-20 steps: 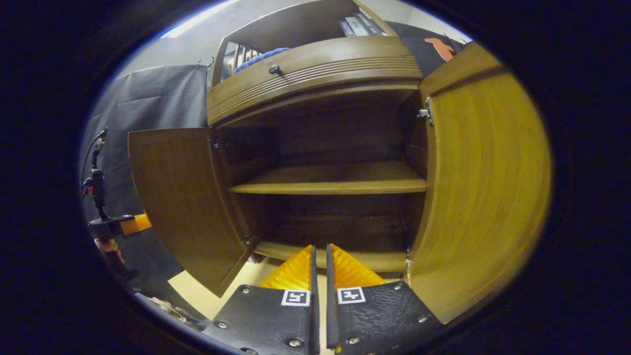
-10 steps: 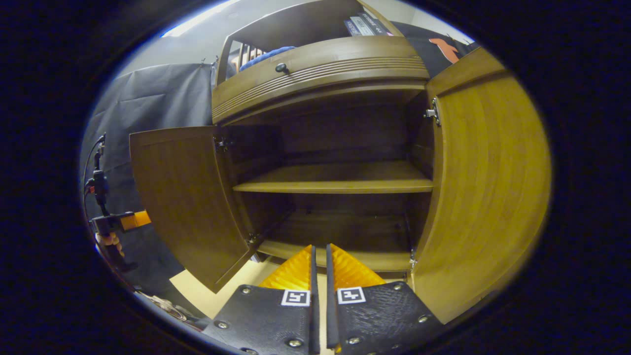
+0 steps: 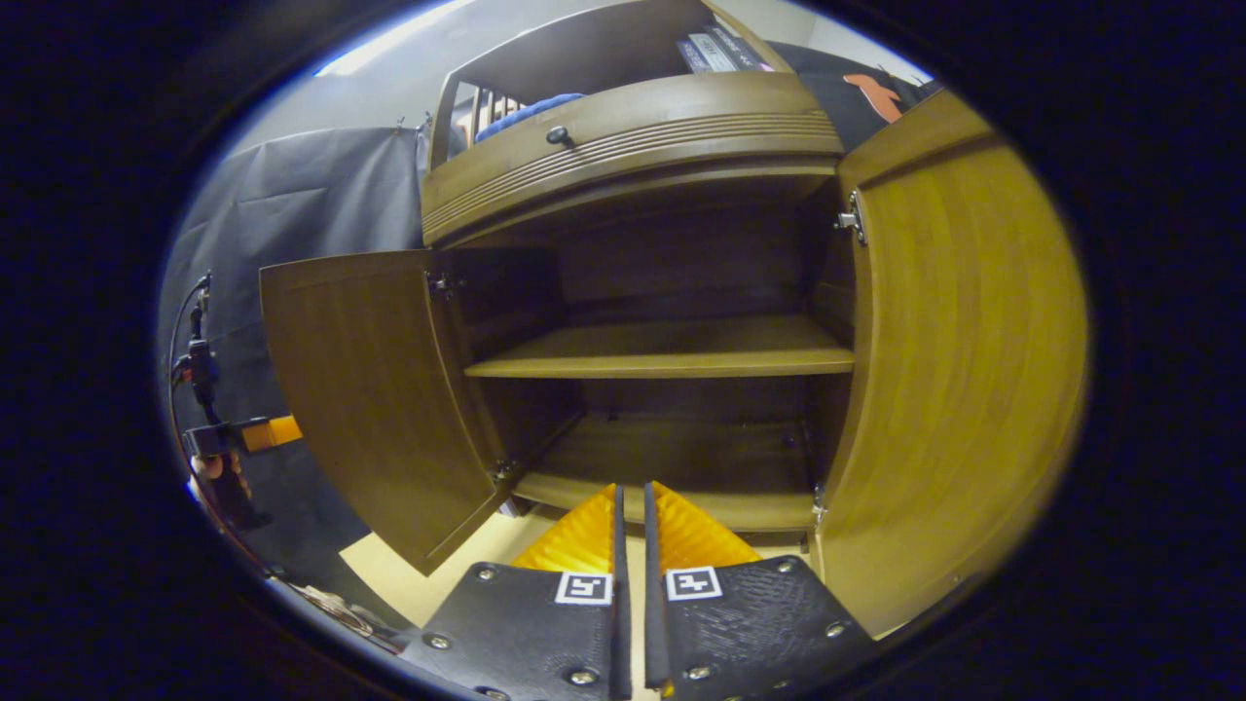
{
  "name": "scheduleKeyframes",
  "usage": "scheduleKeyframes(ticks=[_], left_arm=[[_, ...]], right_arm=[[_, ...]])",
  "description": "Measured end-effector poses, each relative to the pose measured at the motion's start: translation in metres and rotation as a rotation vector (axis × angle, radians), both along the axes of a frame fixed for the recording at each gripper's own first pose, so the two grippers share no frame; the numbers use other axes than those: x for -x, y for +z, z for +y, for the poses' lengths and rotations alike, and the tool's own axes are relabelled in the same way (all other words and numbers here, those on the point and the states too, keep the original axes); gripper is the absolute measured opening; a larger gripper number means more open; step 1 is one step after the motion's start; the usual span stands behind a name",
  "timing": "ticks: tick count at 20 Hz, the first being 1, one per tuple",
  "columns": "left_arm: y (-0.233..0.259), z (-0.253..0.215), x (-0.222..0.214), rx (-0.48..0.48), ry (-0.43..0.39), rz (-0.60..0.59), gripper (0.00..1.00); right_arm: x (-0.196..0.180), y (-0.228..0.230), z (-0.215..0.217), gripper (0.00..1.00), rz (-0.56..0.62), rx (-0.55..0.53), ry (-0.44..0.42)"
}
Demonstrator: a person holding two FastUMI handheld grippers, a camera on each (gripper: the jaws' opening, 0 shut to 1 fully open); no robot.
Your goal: Open the right door of the double-door shoe cabinet with the right hand, and open the left door with the left hand.
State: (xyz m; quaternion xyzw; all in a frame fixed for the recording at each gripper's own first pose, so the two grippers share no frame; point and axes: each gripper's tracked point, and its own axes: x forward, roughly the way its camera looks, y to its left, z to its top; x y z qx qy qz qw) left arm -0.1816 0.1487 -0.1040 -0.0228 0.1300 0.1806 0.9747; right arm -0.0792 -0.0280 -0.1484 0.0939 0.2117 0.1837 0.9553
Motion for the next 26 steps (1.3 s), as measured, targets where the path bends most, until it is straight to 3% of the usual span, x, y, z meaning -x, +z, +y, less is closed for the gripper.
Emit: scheduleKeyframes(ticks=[3, 7, 11, 12, 13, 14, 22, 26], left_arm=[[0.007, 0.011, 0.012, -0.022, 0.051, -0.006, 0.27], [0.008, 0.023, 0.027, 0.017, 0.111, -0.023, 0.27], [0.010, 0.015, 0.029, -0.002, 0.121, -0.021, 0.27], [0.011, 0.015, 0.029, -0.021, 0.126, -0.016, 0.35], [0.013, 0.014, 0.029, -0.030, 0.127, -0.015, 0.35], [0.014, 0.013, 0.029, -0.031, 0.127, -0.016, 0.27], [0.029, -0.002, 0.028, -0.022, 0.117, -0.046, 0.27], [0.056, -0.020, 0.015, 0.004, 0.087, -0.119, 0.28]], right_arm=[[0.002, 0.000, -0.001, 0.06, -0.002, -0.002, 0.000], [0.002, 0.000, -0.003, 0.06, -0.001, -0.006, 0.001], [0.000, 0.002, -0.002, 0.06, -0.003, -0.018, 0.008], [0.000, 0.002, -0.001, 0.06, -0.005, -0.021, 0.009], [-0.001, 0.003, -0.001, 0.06, -0.007, -0.024, 0.011], [-0.001, 0.004, -0.001, 0.06, -0.009, -0.025, 0.013], [-0.001, 0.006, -0.004, 0.06, -0.012, -0.029, 0.019], [0.000, 0.007, -0.009, 0.06, -0.017, -0.018, 0.015]])
